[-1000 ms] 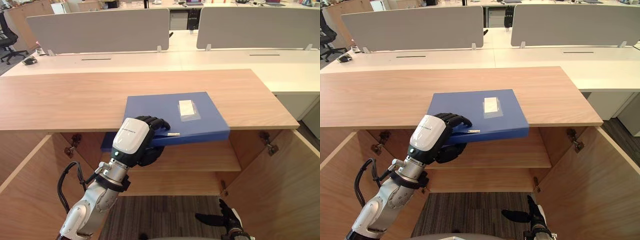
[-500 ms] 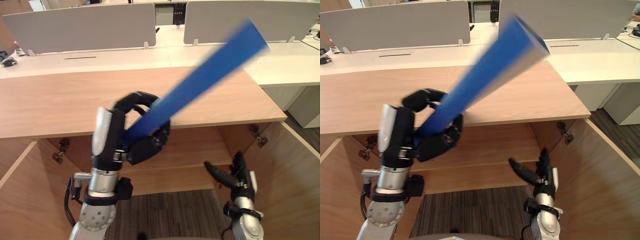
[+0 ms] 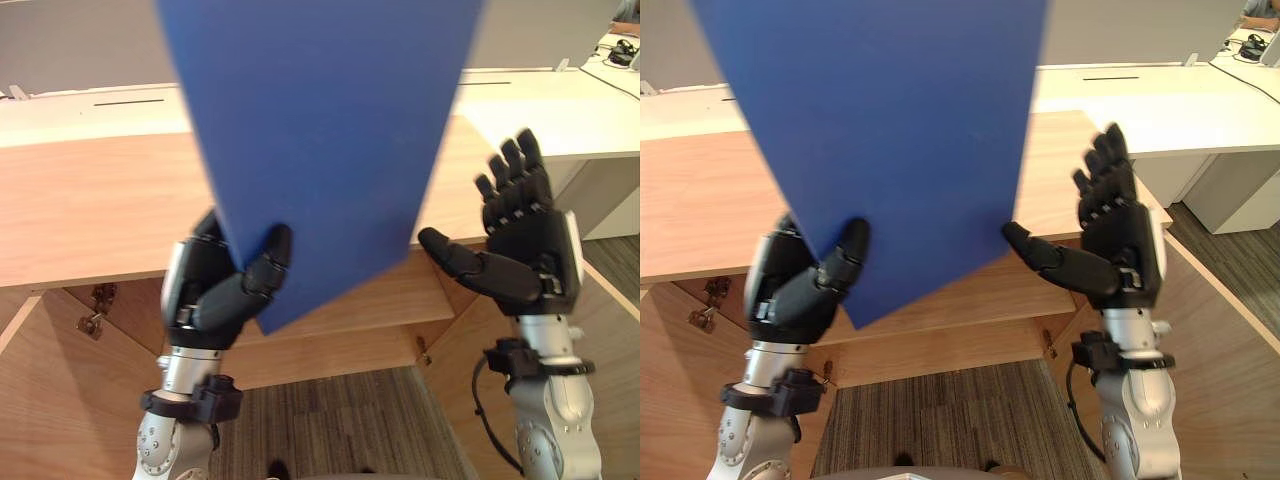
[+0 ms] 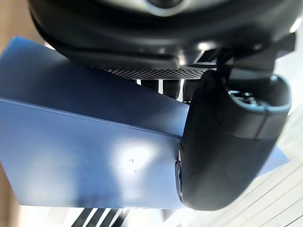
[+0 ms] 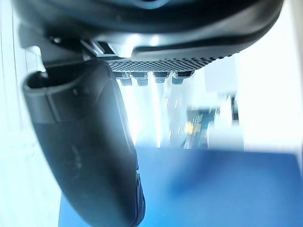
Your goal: Walk over to the cabinet, pick up the folder, carry it to the office cabinet, place the folder inside the office cabinet, then close the office cabinet door
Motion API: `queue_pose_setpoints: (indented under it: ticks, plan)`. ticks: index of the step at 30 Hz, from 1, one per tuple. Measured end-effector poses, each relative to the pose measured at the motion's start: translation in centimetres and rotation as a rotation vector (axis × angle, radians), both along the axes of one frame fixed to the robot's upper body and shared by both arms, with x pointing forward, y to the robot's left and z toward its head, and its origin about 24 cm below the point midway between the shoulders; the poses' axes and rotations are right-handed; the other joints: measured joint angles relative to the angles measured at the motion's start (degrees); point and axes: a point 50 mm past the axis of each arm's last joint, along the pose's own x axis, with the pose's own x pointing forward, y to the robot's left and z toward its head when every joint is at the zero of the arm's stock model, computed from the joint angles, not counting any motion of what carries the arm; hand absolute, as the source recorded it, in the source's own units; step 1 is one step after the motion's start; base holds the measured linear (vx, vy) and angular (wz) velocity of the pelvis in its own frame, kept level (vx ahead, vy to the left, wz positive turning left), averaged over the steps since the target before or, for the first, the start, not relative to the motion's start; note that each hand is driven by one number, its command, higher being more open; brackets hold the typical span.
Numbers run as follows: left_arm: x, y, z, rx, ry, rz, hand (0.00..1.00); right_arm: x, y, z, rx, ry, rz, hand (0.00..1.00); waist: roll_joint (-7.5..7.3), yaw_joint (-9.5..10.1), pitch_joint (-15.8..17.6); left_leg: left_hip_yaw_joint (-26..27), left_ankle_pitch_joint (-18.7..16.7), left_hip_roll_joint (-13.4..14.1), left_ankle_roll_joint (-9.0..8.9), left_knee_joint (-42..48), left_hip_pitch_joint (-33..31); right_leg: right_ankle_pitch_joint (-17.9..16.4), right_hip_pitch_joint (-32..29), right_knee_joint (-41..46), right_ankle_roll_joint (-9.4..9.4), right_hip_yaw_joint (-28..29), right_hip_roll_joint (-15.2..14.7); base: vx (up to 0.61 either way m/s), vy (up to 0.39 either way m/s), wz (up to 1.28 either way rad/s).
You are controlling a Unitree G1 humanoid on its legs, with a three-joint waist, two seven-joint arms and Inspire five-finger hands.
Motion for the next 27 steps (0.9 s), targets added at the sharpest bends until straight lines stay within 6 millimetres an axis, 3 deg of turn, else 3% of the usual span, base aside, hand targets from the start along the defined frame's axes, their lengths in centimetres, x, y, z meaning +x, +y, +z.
queue_pose_setpoints:
  ticks: [2, 3, 15, 16, 21, 24, 27]
  plan:
    - [0.1, 0.3, -0.6, -0.005, 0.034, -0.023, 0.00, 0.8, -0.1, -0.4, -0.033, 0.026, 0.031, 1.00, 0.22, 0.11, -0.13, -0.16, 0.05, -0.13, 0.07, 0.00, 0.00, 0.01, 0.01, 0.00, 0.02, -0.17, -0.10, -0.02, -0.010, 0.04]
    - [0.2, 0.4, -0.8, -0.006, 0.056, -0.031, 0.00, 1.1, -0.2, -0.9, -0.038, 0.055, 0.048, 0.00, 0.27, 0.15, -0.15, -0.36, 0.09, -0.23, 0.12, -0.01, -0.02, 0.01, 0.03, 0.00, 0.02, -0.41, -0.20, -0.02, -0.009, 0.08]
    - [0.7, 2.6, -2.0, 0.076, 0.142, -0.043, 0.00, 2.5, -0.9, -3.5, -0.069, 0.240, 0.208, 0.00, 0.57, 0.89, -0.31, -3.63, 1.17, -1.06, 0.81, -0.19, -1.13, 0.01, 0.46, 0.00, 0.04, -3.84, -0.93, -0.02, -0.011, 0.15]
    - [0.8, 2.7, -1.9, 0.094, 0.133, -0.033, 1.00, 2.5, -0.9, -3.6, -0.067, 0.243, 0.210, 0.00, 0.72, 1.13, -0.41, -3.88, 1.26, -1.13, 0.82, -0.31, -1.27, 0.01, 0.46, 0.01, 0.04, -4.17, -0.99, -0.04, -0.010, 0.11]
    - [1.0, 2.7, -1.2, 0.177, 0.017, 0.122, 1.00, 2.4, 0.4, -4.0, 0.018, 0.214, 0.195, 0.00, 1.79, 1.66, -1.09, -5.40, 1.86, -1.59, 1.11, -0.34, -2.12, 0.00, 0.28, 0.00, 0.06, -5.75, -1.38, -0.03, -0.005, 0.16]
    - [1.0, 3.3, -0.4, 0.180, -0.065, 0.357, 1.00, 2.0, 2.0, -3.9, 0.074, 0.168, 0.168, 0.00, 1.82, 2.50, -1.12, -6.01, 2.20, -1.54, 1.10, -0.34, -2.48, 0.00, 0.25, 0.00, 0.06, -6.32, -1.30, -0.03, -0.019, 0.11]
    - [0.7, 4.4, 0.0, 0.224, -0.091, 0.585, 1.00, 2.0, 2.1, -3.2, 0.111, 0.126, 0.110, 0.00, 1.75, 3.27, -1.16, -6.67, 2.39, -1.61, 1.08, -0.34, -2.77, 0.00, 0.29, 0.01, 0.05, -6.86, -1.35, -0.02, -0.011, 0.12]
